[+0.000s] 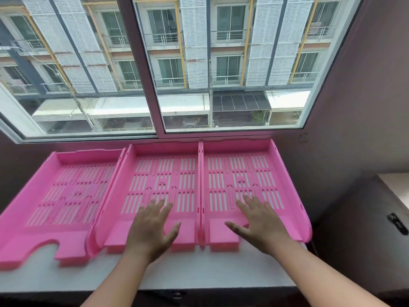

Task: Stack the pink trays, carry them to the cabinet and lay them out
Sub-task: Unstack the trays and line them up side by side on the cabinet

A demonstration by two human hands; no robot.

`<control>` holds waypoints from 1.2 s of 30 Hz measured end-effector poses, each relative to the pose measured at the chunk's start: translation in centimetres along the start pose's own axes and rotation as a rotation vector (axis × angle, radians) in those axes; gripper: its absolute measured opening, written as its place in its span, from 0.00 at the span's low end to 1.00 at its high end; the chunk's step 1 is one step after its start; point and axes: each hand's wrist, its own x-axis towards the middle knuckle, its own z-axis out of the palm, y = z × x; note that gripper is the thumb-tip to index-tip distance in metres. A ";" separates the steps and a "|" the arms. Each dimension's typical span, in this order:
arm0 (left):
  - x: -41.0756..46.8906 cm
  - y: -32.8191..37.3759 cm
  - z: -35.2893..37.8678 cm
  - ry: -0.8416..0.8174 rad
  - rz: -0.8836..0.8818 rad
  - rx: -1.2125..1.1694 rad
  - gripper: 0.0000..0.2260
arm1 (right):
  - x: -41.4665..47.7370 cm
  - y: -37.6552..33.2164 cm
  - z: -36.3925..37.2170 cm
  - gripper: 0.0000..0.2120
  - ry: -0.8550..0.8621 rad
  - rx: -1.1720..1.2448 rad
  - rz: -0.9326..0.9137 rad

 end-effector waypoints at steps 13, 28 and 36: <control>0.0 -12.2 -5.0 0.135 -0.390 -0.046 0.32 | 4.1 -11.2 -0.8 0.39 0.147 0.388 0.184; 2.1 -14.4 -4.5 -0.191 -0.410 -0.667 0.28 | 5.5 -16.5 2.0 0.34 0.260 0.480 0.502; 4.2 -14.9 -4.1 -0.198 -0.397 -0.794 0.27 | 6.2 -16.7 2.5 0.33 0.304 0.398 0.517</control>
